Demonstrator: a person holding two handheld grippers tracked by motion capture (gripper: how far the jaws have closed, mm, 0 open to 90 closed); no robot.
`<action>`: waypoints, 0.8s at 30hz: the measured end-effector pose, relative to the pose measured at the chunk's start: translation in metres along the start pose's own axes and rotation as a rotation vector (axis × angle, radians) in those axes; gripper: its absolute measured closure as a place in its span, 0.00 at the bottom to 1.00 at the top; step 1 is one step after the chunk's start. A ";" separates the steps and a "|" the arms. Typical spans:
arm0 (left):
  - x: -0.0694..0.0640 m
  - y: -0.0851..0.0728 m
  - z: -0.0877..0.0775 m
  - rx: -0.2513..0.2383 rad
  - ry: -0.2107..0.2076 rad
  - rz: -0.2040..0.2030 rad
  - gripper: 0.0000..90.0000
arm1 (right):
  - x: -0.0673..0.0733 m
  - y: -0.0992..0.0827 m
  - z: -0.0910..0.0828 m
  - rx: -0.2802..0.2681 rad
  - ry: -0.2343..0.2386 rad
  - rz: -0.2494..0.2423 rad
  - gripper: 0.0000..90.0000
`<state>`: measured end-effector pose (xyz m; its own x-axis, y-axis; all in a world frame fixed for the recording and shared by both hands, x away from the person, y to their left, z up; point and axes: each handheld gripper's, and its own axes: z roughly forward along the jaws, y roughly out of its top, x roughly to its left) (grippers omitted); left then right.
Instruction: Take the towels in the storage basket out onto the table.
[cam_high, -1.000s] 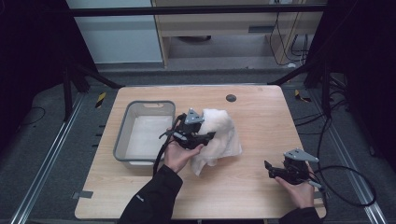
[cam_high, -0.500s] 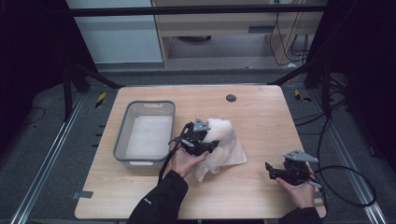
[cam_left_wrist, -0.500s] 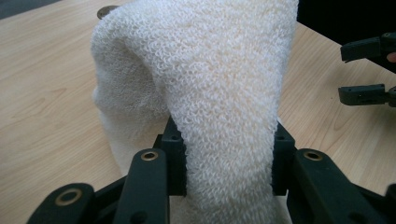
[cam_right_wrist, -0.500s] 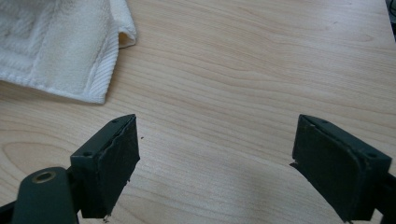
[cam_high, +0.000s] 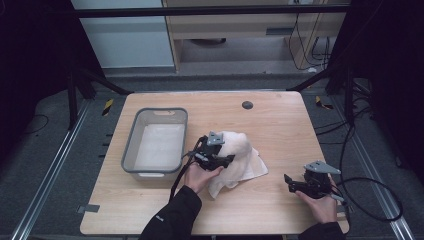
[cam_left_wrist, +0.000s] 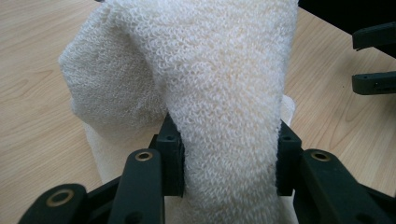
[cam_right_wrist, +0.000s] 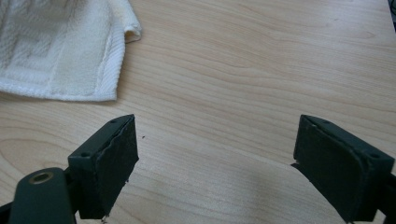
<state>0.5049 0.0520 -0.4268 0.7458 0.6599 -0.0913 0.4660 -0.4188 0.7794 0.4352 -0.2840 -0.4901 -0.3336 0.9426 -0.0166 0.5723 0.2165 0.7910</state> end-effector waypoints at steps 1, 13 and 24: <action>0.000 0.000 0.000 0.000 0.002 0.008 0.63 | 0.000 0.000 0.000 0.001 -0.001 -0.004 0.15; -0.002 -0.003 0.000 -0.009 0.011 0.033 0.50 | 0.000 -0.001 0.001 0.005 0.003 -0.017 0.14; 0.002 -0.009 -0.009 -0.020 -0.007 0.039 0.31 | 0.000 -0.001 0.001 0.010 0.003 -0.017 0.13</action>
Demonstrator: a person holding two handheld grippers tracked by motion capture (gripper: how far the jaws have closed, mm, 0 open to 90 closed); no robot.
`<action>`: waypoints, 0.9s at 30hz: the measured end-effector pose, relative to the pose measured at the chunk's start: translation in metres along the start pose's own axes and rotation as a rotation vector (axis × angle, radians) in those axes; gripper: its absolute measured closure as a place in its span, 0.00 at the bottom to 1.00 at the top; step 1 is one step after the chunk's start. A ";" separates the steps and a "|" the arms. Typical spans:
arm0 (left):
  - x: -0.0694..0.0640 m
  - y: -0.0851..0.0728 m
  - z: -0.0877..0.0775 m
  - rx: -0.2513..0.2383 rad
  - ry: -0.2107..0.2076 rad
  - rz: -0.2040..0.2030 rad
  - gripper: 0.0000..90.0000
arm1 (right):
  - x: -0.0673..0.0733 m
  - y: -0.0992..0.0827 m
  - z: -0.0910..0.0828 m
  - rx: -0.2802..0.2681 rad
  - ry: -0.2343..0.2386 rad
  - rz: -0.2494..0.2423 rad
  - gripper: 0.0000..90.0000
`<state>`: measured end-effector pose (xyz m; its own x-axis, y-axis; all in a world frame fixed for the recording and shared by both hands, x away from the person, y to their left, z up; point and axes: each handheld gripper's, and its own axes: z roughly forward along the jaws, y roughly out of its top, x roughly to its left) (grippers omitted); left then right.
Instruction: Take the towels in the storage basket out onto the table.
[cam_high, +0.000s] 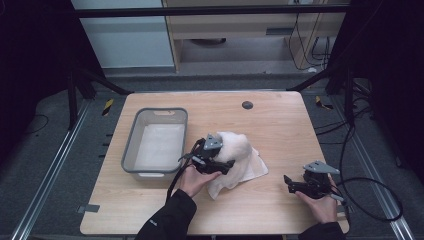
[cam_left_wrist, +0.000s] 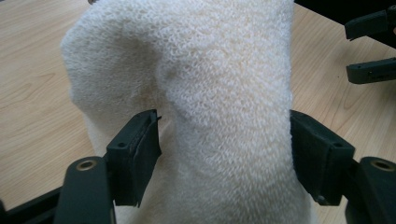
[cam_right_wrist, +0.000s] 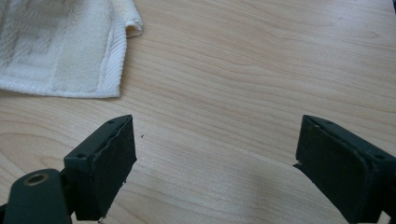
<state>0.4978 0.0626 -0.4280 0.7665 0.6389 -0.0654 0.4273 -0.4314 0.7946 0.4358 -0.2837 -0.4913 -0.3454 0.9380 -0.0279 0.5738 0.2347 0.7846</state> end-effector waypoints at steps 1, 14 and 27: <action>0.000 0.000 -0.002 -0.001 -0.002 -0.001 0.31 | 0.000 0.000 0.000 -0.001 0.000 -0.002 0.13; -0.001 -0.003 -0.040 -0.048 -0.027 0.021 0.27 | -0.001 0.000 -0.002 -0.005 -0.008 -0.006 0.13; 0.011 -0.024 -0.075 -0.063 -0.007 -0.003 0.32 | 0.000 0.000 -0.003 -0.003 -0.005 0.004 0.13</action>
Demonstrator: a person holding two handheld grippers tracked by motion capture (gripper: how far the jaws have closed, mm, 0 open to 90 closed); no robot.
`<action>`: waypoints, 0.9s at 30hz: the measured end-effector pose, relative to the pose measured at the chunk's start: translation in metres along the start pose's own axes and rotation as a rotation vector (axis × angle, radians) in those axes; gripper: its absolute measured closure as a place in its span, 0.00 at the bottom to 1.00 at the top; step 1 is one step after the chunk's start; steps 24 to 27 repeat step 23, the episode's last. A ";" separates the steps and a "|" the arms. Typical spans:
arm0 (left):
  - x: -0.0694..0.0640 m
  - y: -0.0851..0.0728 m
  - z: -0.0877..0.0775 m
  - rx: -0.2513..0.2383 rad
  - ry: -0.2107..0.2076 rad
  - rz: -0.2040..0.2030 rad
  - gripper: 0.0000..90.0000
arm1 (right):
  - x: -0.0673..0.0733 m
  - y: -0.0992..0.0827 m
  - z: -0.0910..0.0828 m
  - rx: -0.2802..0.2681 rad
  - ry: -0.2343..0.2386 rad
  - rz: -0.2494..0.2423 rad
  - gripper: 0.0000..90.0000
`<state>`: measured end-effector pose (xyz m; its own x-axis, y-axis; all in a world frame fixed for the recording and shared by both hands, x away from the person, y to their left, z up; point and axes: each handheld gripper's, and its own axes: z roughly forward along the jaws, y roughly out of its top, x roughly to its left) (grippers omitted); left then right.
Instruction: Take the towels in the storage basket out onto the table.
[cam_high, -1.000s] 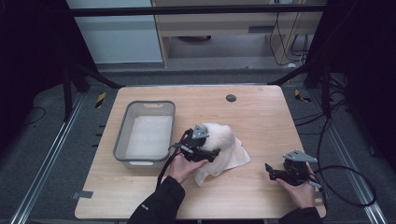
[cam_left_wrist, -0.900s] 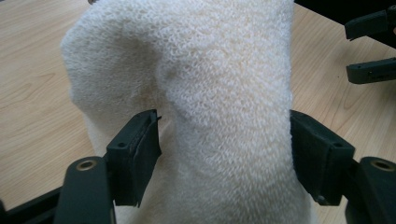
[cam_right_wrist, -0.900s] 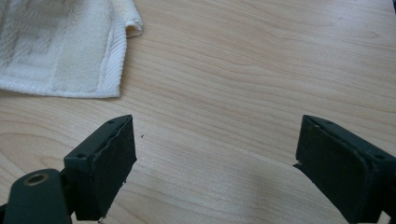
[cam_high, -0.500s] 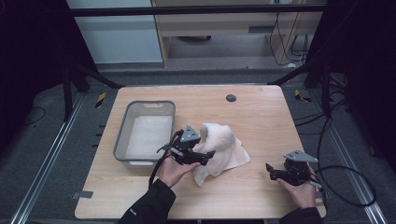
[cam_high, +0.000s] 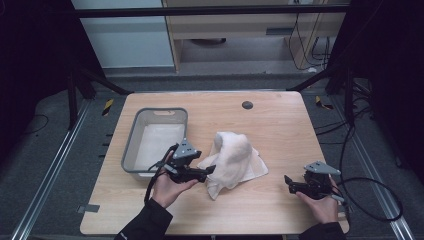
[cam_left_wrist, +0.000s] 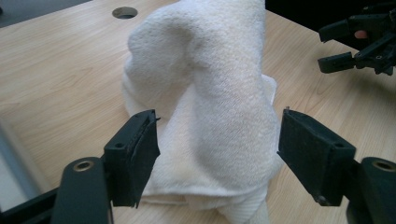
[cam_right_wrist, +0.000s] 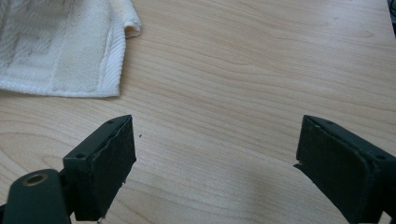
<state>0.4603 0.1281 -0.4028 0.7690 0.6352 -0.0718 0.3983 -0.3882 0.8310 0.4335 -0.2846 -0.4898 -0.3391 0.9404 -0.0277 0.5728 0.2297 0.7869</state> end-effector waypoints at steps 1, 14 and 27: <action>0.001 -0.002 -0.003 0.000 0.000 -0.002 0.34 | 0.000 0.000 0.000 0.000 0.001 0.003 0.13; 0.010 -0.035 -0.034 0.010 0.018 -0.016 0.44 | 0.000 0.000 0.000 0.002 0.000 -0.004 0.13; 0.014 -0.062 -0.054 0.002 0.027 -0.053 0.50 | 0.000 0.000 0.000 0.006 0.000 0.003 0.13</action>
